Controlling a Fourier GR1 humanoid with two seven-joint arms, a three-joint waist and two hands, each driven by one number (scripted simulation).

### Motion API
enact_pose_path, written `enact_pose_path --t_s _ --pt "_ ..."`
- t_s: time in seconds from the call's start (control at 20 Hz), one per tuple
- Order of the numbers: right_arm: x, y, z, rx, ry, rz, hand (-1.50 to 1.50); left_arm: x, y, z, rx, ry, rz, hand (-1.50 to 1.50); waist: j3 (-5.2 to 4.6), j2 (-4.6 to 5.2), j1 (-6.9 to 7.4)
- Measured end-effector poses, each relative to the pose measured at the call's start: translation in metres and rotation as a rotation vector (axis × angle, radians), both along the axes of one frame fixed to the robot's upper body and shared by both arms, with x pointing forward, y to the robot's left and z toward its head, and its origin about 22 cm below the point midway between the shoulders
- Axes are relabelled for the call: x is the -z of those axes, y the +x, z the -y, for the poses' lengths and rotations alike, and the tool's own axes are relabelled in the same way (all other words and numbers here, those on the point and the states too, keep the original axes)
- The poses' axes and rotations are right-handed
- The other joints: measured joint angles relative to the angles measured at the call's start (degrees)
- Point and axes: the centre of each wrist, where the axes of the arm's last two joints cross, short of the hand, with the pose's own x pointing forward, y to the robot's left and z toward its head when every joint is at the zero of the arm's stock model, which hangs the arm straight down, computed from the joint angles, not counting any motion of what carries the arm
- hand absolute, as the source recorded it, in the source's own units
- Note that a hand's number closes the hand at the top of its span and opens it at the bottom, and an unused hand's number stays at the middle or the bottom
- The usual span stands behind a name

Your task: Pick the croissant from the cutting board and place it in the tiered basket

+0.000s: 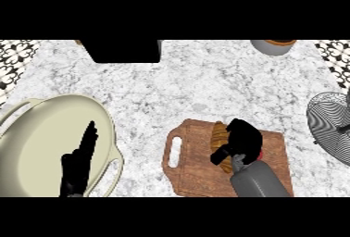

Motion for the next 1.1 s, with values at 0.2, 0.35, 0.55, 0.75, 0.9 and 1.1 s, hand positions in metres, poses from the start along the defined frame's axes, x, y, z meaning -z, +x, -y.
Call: enact_pose_path --t_s 0.2,0.35,0.55,0.75,0.9,1.1 --pt "0.006 -0.022 0.085 0.163 -0.015 0.019 1.50 0.002 -0.011 -0.010 -0.050 0.008 -0.023 0.00 0.24 -0.43 -3.19" --pt "-0.007 -0.046 0.146 0.278 -0.037 0.069 1.50 0.002 -0.018 -0.017 -0.078 0.007 -0.027 0.00 0.26 -0.61 -4.84" --pt "-0.048 -0.075 0.191 0.390 0.010 0.242 1.50 0.001 -0.022 -0.019 -0.091 0.006 -0.029 0.00 0.14 -0.68 -5.63" --pt "-0.099 -0.103 0.210 0.458 0.036 0.459 1.50 0.001 -0.023 -0.019 -0.088 0.008 -0.021 0.00 0.04 -0.67 -5.61" --pt "-0.142 -0.130 0.213 0.450 -0.010 0.591 1.50 0.000 -0.020 -0.017 -0.090 0.003 -0.025 0.00 0.00 -0.56 -5.44" --pt "-0.183 -0.160 0.219 0.446 -0.127 0.660 1.50 -0.001 -0.016 -0.014 -0.074 0.006 -0.018 0.00 -0.03 -0.31 -4.38"
